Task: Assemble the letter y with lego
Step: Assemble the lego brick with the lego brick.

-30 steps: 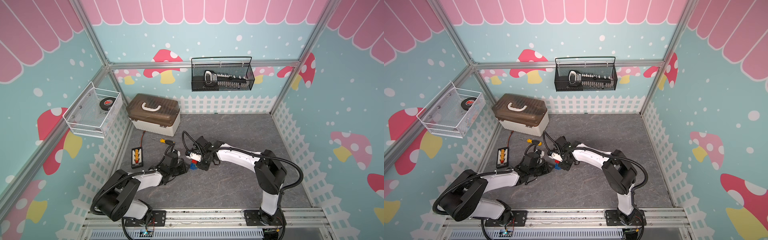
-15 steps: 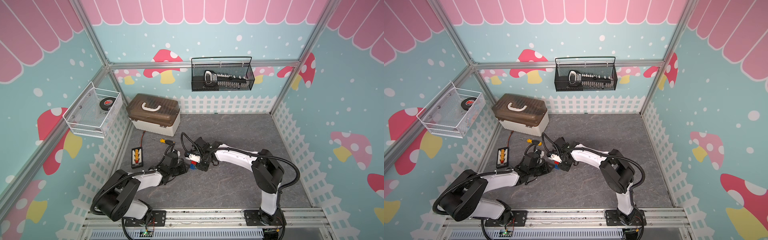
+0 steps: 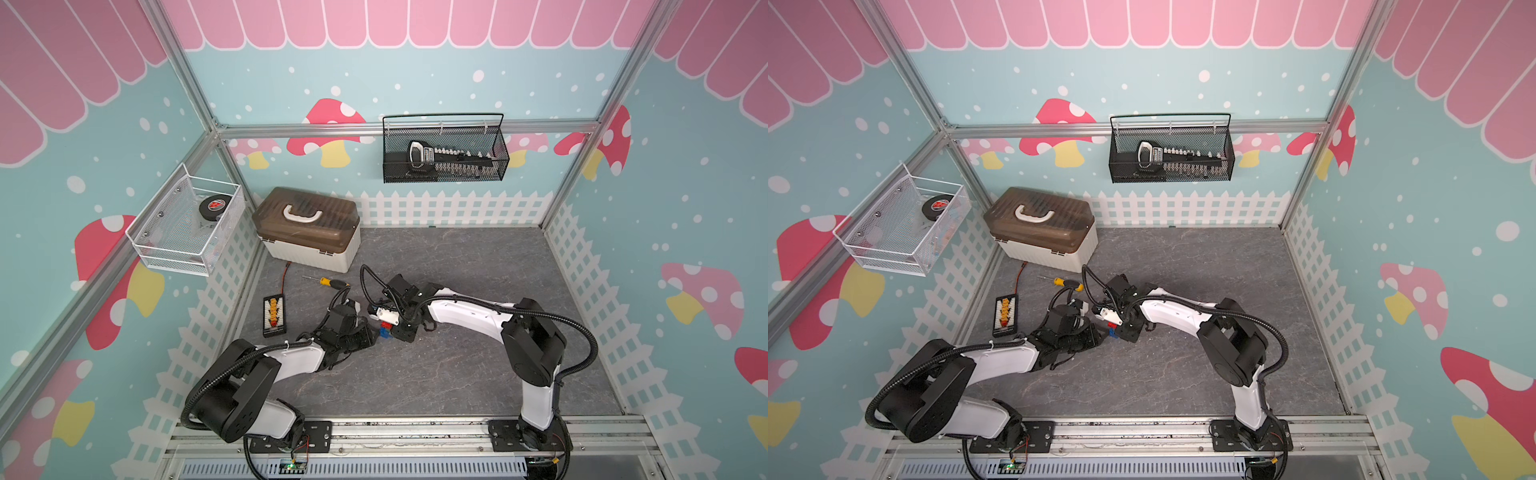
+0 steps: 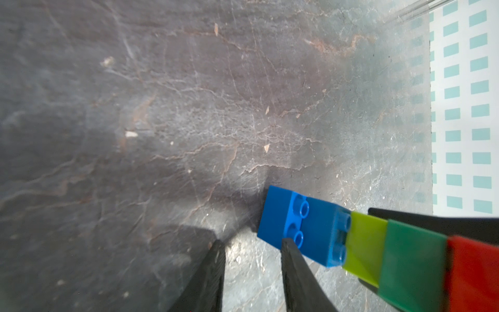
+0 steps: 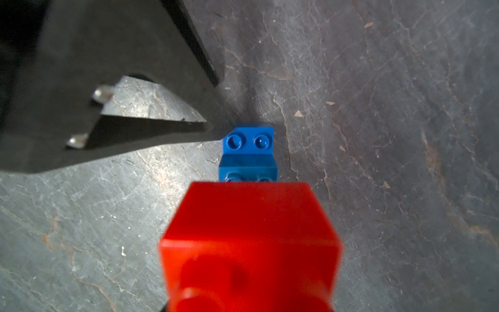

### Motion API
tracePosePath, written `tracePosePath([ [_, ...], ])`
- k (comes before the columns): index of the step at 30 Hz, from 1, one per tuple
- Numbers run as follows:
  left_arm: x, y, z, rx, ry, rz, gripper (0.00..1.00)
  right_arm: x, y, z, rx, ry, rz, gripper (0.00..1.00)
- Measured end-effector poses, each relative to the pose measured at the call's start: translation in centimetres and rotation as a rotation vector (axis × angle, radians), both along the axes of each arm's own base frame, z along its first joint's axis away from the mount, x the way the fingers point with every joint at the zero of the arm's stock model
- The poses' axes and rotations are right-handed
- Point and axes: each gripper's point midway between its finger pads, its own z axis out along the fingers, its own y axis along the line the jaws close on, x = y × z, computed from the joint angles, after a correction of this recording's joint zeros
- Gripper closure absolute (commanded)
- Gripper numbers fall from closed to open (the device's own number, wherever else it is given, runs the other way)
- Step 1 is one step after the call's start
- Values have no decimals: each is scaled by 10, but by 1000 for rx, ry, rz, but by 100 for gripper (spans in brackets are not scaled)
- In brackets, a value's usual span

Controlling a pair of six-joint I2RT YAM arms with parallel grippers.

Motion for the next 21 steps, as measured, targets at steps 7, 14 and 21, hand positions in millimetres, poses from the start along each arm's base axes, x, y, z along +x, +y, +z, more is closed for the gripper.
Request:
tracePosePath([
  [7,0,0,0,0,1,1,63,0,1,0,-5,-4,9,81],
  [14,0,1,0,1,0,3,63,1,2,0,-17,-10,20,81],
  [21,1,1,0,2,0,4,63,2,2,0,-32,-7,30,81],
])
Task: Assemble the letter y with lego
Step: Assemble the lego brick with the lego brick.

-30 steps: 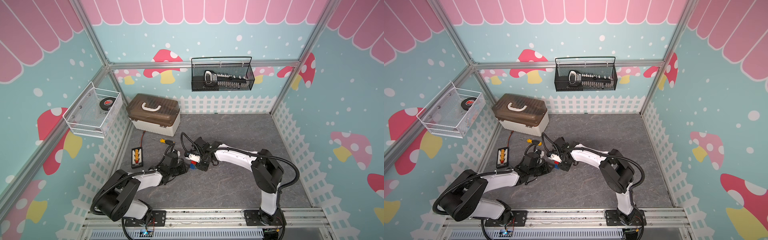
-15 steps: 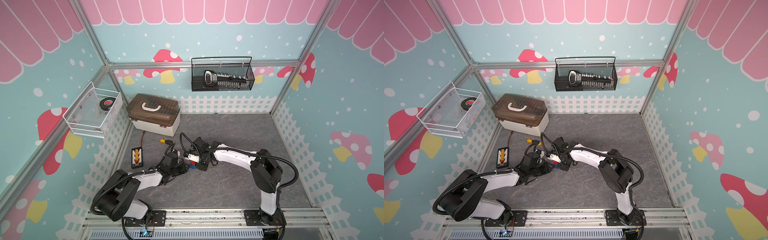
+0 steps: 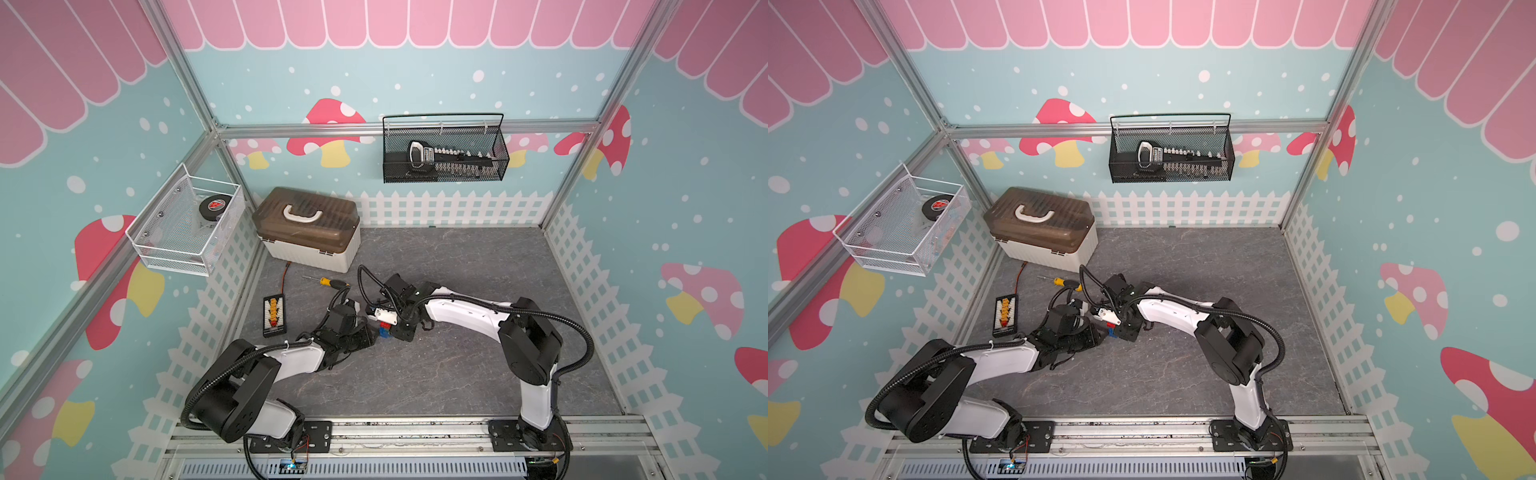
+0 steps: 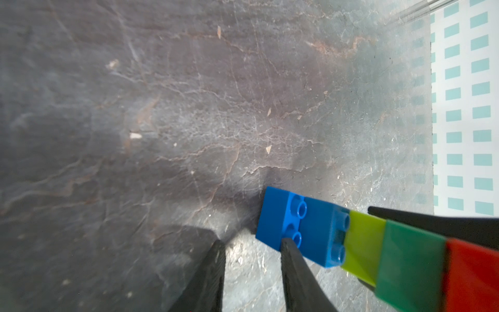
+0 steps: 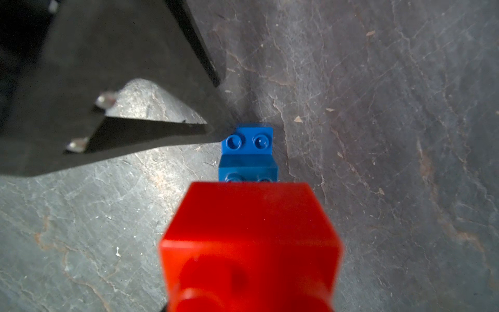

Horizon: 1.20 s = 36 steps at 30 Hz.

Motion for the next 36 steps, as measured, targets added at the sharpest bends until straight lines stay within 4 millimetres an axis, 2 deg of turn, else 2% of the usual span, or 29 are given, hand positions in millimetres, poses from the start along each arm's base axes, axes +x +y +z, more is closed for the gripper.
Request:
tracePosePath([
  [28,1,1,0,-1,0,4,61,-1,1,2,-16,3,3,81],
  [32,-2,2,5,0,1,4,59,-3,2,2,-11,14,8,81],
  [36,-3,4,17,-7,-20,6,55,-8,5,2,-6,25,15,81],
])
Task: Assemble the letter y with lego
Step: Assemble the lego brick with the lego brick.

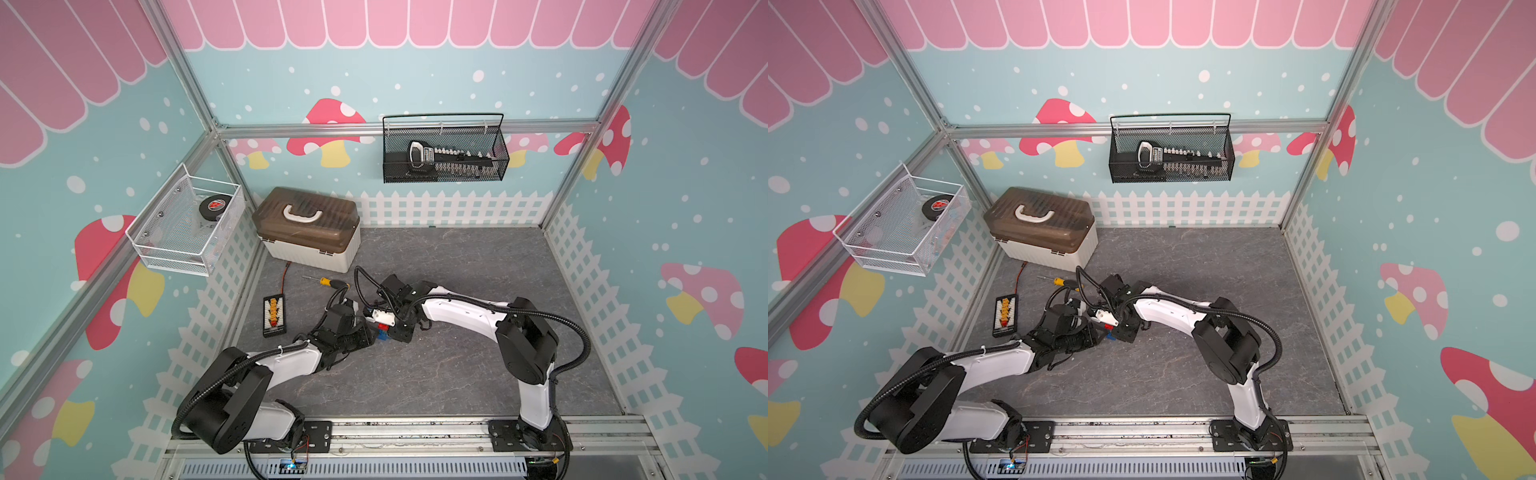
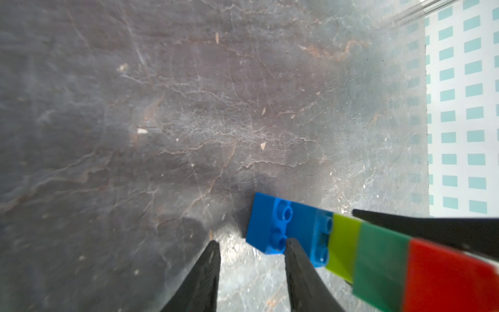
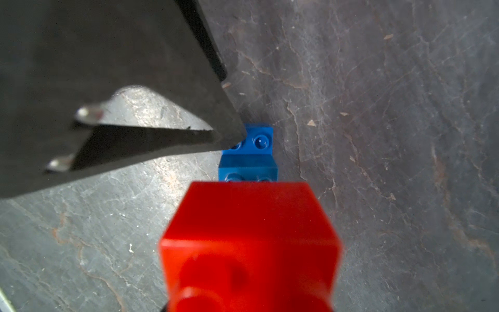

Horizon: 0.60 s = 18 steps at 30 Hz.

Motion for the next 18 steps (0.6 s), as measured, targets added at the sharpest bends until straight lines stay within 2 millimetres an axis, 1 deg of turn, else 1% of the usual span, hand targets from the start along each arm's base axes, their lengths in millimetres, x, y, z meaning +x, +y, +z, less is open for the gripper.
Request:
tracePosePath([
  [11,-6,10,28,1,-56,28,55,-3,3,3,16,21,-7,81],
  [14,-10,17,35,3,-73,46,55,-5,5,4,39,51,-17,81],
  [18,-16,32,41,10,-85,83,55,-4,5,7,79,94,-46,81],
])
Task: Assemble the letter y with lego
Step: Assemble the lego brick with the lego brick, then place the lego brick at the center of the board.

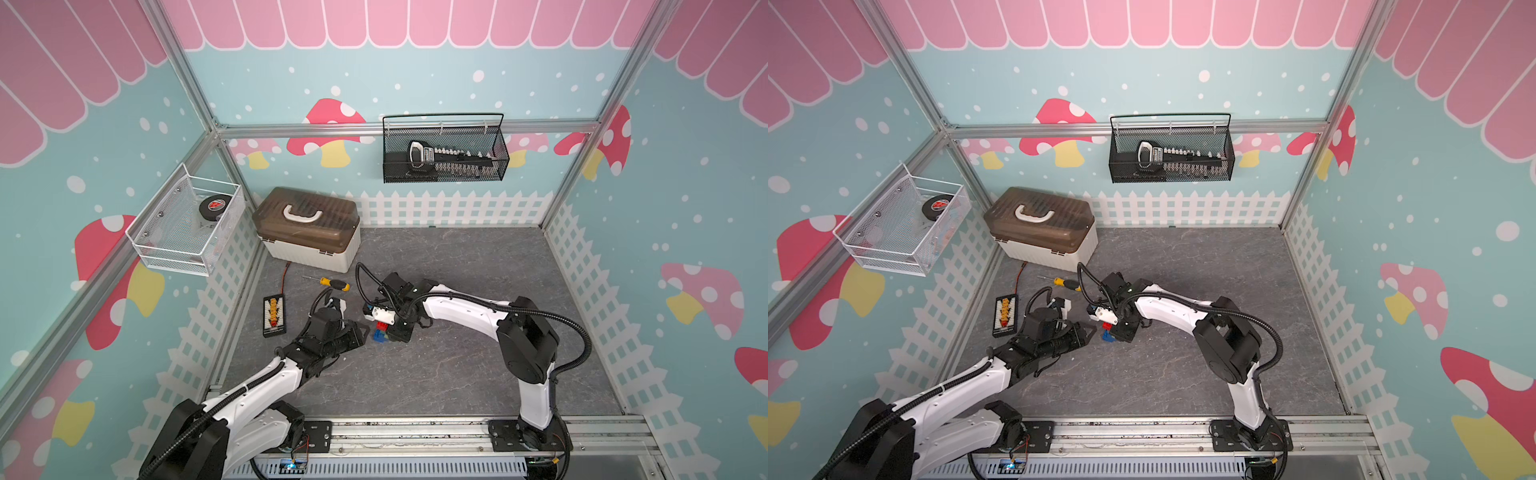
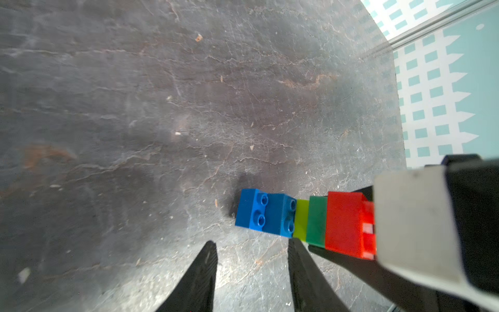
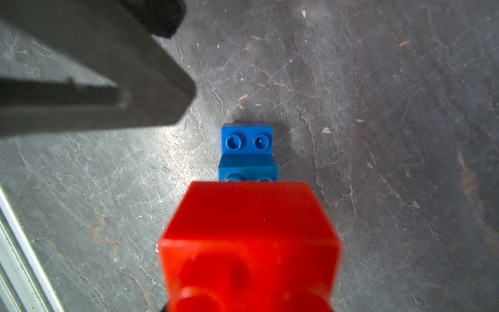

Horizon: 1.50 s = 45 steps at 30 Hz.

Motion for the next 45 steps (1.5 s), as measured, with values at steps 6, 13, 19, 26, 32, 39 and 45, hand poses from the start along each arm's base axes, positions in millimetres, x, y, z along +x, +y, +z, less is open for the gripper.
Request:
tracePosePath([
  [6,-4,20,9,-1,-13,58,55,3,-2,12,99,65,-54,81],
  [13,-7,29,7,8,6,81,55,-7,-7,23,223,176,-94,80],
  [19,-8,28,4,11,16,79,55,-22,-10,15,277,290,-98,80],
  [26,-8,28,3,11,21,77,55,-32,-7,13,345,382,-102,79],
  [32,-8,28,3,11,21,77,55,-32,-4,-1,363,445,-116,78],
  [39,-8,29,3,10,21,80,55,-31,-5,-12,370,489,-137,75],
  [45,-8,29,3,10,21,82,55,-28,-3,-18,385,513,-146,73],
])
